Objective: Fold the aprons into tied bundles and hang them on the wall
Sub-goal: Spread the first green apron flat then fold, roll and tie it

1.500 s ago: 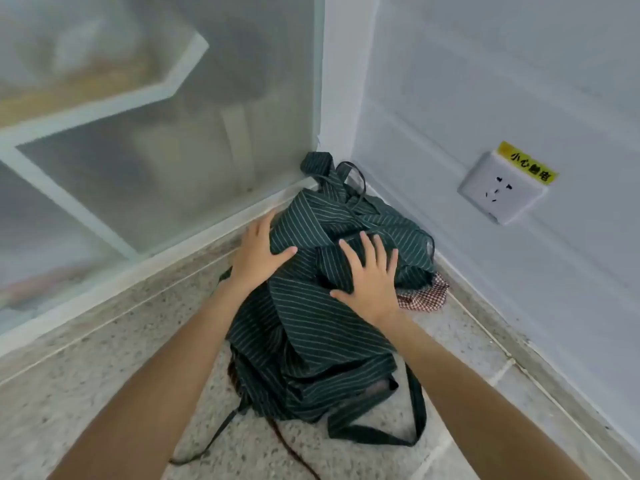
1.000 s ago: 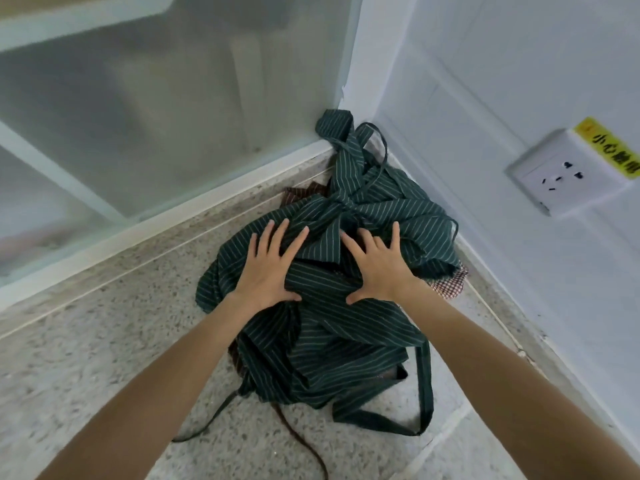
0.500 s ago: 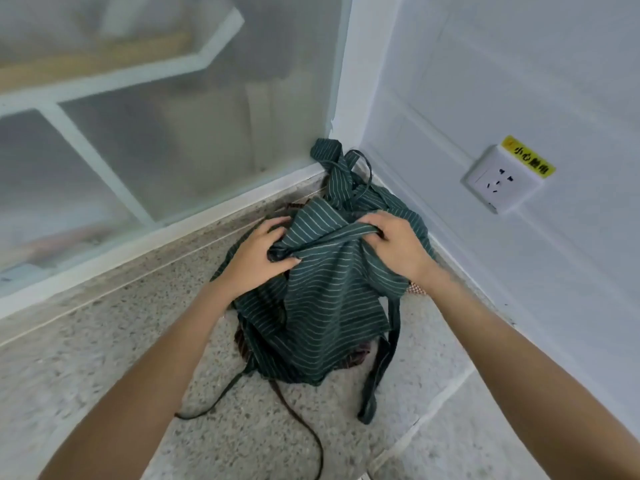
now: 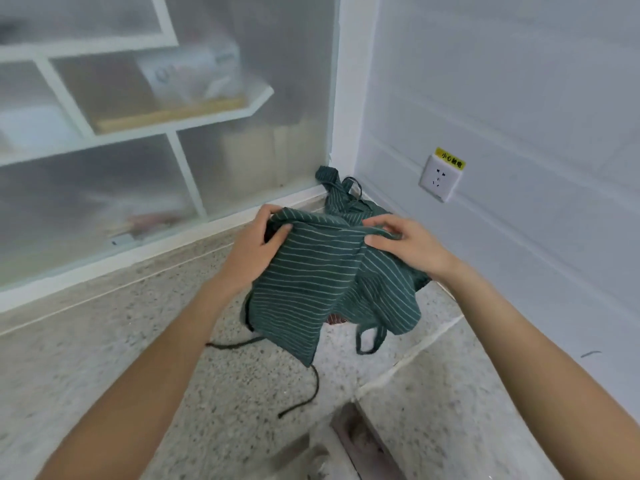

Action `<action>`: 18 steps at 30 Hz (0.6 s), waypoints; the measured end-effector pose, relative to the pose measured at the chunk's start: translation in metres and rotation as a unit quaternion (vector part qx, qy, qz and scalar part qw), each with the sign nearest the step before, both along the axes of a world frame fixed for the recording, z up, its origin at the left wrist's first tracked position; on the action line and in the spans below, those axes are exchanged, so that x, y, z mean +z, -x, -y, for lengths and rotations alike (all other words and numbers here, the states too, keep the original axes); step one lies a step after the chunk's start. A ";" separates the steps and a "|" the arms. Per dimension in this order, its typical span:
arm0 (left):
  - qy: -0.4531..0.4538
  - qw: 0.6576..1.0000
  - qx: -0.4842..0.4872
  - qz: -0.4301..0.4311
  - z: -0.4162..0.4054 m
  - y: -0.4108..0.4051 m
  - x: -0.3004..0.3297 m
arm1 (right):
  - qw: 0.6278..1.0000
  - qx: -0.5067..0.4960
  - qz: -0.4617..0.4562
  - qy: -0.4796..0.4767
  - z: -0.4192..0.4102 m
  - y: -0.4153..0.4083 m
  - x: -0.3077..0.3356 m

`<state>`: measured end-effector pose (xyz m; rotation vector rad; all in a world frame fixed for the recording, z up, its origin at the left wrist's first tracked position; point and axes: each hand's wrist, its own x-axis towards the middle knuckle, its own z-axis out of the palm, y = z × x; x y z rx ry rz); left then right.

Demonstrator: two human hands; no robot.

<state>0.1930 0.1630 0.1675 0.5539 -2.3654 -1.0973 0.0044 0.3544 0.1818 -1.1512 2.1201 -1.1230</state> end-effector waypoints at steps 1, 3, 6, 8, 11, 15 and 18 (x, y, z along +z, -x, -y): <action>0.027 1.000 0.001 0.002 -0.018 -0.019 0.008 | 1.000 0.015 -0.002 0.004 -0.018 -0.016 0.003; 0.054 0.999 -0.002 0.004 -0.040 -0.042 0.021 | 0.999 0.029 0.003 0.016 -0.039 -0.035 0.007; 0.074 0.997 -0.001 0.008 -0.089 -0.090 0.034 | 0.998 0.040 -0.031 0.036 -0.082 -0.076 0.010; 0.073 0.997 -0.002 0.015 -0.123 -0.125 0.043 | 0.996 0.048 -0.047 0.055 -0.112 -0.104 0.011; 0.078 0.996 0.006 0.035 -0.164 -0.171 0.053 | 0.992 0.074 -0.061 0.078 -0.150 -0.144 0.014; 0.106 0.988 0.085 0.073 -0.200 -0.223 0.061 | 0.987 0.112 -0.064 0.096 -0.182 -0.194 0.024; 0.139 0.974 0.163 0.075 -0.200 -0.247 0.060 | 0.985 0.111 -0.049 0.123 -0.184 -0.224 0.032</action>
